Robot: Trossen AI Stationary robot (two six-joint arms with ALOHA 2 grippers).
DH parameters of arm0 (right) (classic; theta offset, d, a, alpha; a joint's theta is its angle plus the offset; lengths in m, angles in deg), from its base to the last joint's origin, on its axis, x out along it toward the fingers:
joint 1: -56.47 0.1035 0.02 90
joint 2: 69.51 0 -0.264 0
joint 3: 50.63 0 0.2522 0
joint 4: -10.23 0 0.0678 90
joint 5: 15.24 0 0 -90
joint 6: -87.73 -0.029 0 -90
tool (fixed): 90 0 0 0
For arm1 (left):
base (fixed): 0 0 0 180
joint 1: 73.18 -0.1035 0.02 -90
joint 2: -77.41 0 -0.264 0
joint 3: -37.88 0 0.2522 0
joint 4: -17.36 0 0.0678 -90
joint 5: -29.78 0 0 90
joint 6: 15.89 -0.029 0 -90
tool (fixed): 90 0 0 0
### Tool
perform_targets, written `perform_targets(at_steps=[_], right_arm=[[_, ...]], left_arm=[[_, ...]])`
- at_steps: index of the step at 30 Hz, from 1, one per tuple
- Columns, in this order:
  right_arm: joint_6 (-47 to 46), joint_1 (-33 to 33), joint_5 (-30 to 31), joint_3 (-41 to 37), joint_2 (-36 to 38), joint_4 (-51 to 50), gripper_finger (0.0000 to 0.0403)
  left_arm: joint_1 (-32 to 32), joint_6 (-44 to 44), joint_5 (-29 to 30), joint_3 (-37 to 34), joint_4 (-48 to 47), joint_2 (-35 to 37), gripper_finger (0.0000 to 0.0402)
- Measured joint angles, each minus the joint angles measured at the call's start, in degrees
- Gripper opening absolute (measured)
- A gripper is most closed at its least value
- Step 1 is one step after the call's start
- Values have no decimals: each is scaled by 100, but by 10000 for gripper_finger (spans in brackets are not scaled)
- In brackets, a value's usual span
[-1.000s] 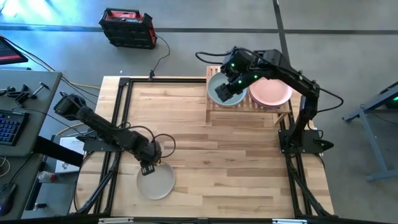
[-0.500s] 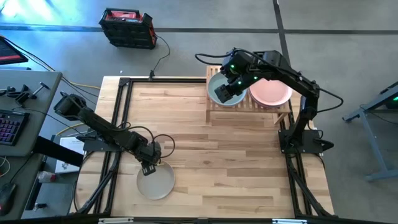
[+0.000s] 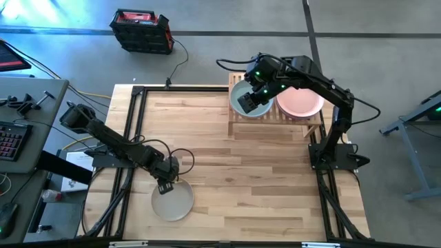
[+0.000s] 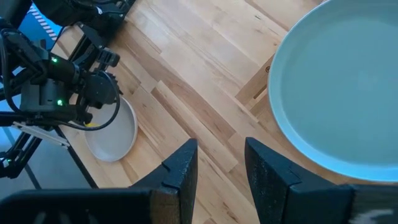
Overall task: Place and stack plates onto a shelf
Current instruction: Stack the gray plate on top of the blue plate on the shelf
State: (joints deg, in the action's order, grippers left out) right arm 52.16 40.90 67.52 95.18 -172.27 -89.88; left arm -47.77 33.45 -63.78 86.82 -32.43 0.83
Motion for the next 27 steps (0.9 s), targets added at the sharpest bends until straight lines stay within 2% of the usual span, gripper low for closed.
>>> perform_targets(at_steps=[27], right_arm=[[131,0,4,0,0,0,110]], left_arm=[[-56,154,314,0,39,-157,85]])
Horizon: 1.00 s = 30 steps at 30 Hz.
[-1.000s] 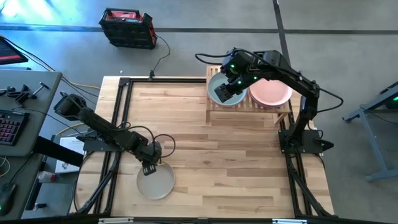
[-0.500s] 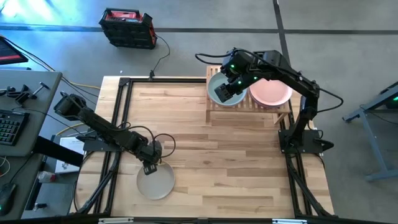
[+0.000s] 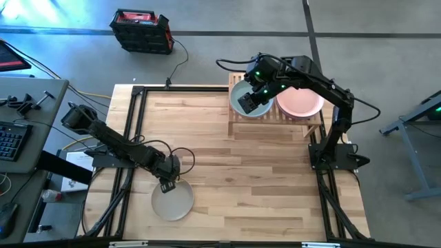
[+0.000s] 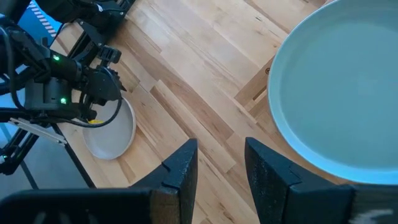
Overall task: Place and stack plates onto a shelf
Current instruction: Stack the gray plate on top of the blue plate on the shelf
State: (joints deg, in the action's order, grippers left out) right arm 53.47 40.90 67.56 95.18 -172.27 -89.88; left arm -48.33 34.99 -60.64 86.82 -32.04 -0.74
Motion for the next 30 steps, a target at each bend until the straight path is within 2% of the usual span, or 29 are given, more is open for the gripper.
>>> perform_targets(at_steps=[10,18,25,30], right_arm=[[-24,0,-11,0,0,0,110],[-24,0,-22,0,0,-2,110],[-23,0,-24,0,0,-3,110],[115,-1,-23,0,0,-7,110]], left_arm=[[-84,6,-69,4,223,-276,82],[-84,-49,-223,52,293,-257,7],[-363,-62,-341,343,227,-236,3],[-810,-510,-185,764,-363,-236,2]])
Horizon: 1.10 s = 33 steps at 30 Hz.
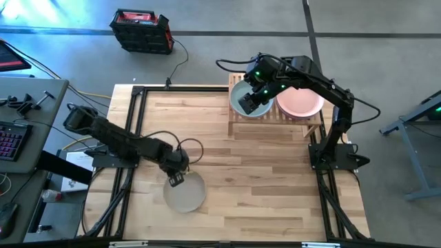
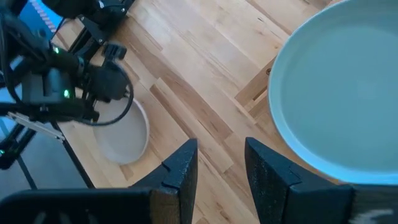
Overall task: Place and stack plates onto a shelf
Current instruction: Stack the gray plate on top of the blue plate on the shelf
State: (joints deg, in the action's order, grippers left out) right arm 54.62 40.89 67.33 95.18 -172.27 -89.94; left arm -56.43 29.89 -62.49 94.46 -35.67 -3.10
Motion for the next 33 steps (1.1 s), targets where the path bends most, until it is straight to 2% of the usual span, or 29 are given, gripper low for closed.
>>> perform_targets(at_steps=[6,13,18,24,33], right_arm=[[424,-1,16,0,0,2,110],[659,-1,436,0,0,4,110],[660,-4,664,0,0,4,110],[661,-27,1232,0,0,61,110],[902,-256,1649,-33,-7,515,110]], left_arm=[[-811,-795,353,689,-877,0,2],[-1901,-1521,685,1722,-1411,2,1],[-2607,-1913,1054,2484,-1457,4,1],[-3263,-2306,1369,3241,-1448,9,1],[-3860,-2654,1511,3852,-1286,11,1]])
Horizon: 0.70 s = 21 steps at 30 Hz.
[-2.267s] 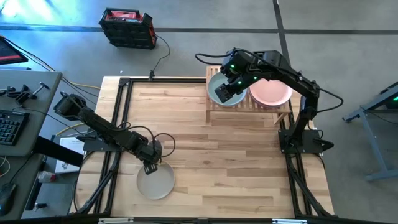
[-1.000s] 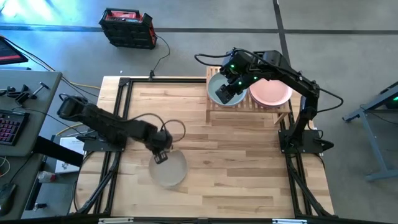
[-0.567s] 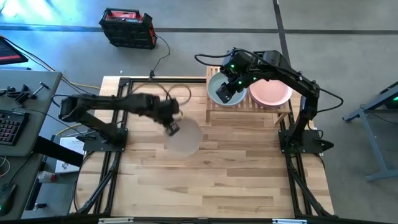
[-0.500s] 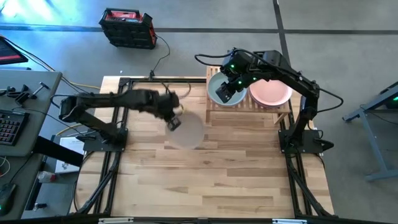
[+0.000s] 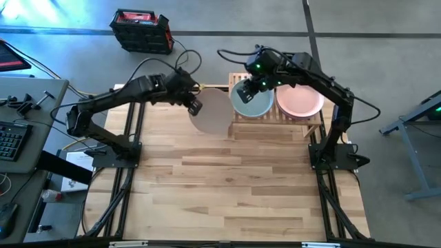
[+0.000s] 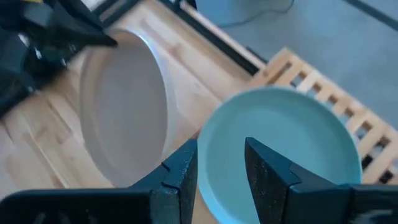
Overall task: Place and stack plates onto a shelf
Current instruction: Stack the gray plate on top of the blue plate on the shelf
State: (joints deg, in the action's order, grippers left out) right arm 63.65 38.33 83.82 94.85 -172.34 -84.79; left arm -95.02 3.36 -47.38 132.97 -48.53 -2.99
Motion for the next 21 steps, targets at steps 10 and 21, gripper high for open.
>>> perform_targets(at_steps=[10,21], right_arm=[[456,-16,214,0,-305,540,110],[511,102,187,0,-816,559,110]], left_arm=[[-330,107,2,42,272,-2,1],[-332,113,21,42,244,-2,1]])
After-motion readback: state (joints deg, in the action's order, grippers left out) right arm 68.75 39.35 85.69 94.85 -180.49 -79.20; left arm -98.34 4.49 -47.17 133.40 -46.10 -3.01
